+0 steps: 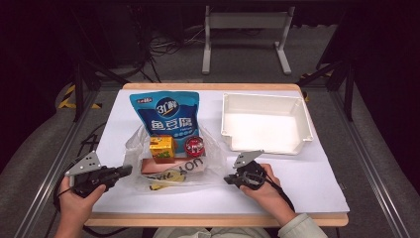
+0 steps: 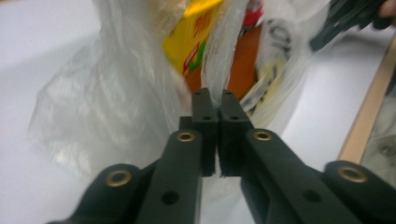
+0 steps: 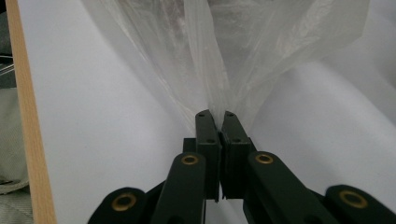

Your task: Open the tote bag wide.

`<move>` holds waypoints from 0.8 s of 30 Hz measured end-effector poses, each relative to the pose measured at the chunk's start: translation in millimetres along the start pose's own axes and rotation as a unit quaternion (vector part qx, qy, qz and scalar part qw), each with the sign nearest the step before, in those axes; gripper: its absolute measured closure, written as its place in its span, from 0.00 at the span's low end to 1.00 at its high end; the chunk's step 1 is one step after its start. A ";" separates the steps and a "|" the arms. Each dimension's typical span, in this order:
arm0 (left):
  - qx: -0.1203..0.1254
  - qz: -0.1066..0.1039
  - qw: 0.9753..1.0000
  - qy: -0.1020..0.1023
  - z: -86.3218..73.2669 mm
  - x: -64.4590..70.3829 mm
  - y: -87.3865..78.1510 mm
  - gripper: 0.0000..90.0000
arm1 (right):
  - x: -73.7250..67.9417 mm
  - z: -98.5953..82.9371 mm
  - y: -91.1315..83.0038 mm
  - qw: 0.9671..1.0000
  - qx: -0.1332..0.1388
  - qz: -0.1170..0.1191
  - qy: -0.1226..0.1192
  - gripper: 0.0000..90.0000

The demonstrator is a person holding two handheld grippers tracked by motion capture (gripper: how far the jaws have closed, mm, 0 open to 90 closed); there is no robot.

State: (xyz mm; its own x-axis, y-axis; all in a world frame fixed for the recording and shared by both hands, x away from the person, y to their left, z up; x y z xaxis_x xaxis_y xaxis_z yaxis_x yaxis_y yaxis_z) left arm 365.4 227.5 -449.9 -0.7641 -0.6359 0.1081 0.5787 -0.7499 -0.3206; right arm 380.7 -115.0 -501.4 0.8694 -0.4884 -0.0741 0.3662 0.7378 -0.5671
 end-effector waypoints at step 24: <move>-0.086 -0.010 0.994 -0.073 -56.8 -12.7 26.3 0.99 | 13.2 -8.5 -8.2 1.000 -0.009 -0.022 0.006 0.98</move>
State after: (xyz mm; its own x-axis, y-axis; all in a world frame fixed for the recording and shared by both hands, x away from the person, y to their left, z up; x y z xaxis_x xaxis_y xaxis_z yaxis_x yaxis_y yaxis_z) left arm 374.2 226.2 -513.2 -0.7181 -0.6502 0.2482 0.4969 -0.7287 -0.4712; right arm 386.3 -131.5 -504.7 0.8481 -0.5265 -0.0591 0.3983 0.7072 -0.5841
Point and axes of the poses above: each handheld gripper's, and its own axes: y roughly forward along the jaws, z roughly out of its top, x roughly to its right, the point moved 9 cm from there along y, roughly forward along the jaws, and after that the axes turned 14 degrees about x, right-handed, at the moved point
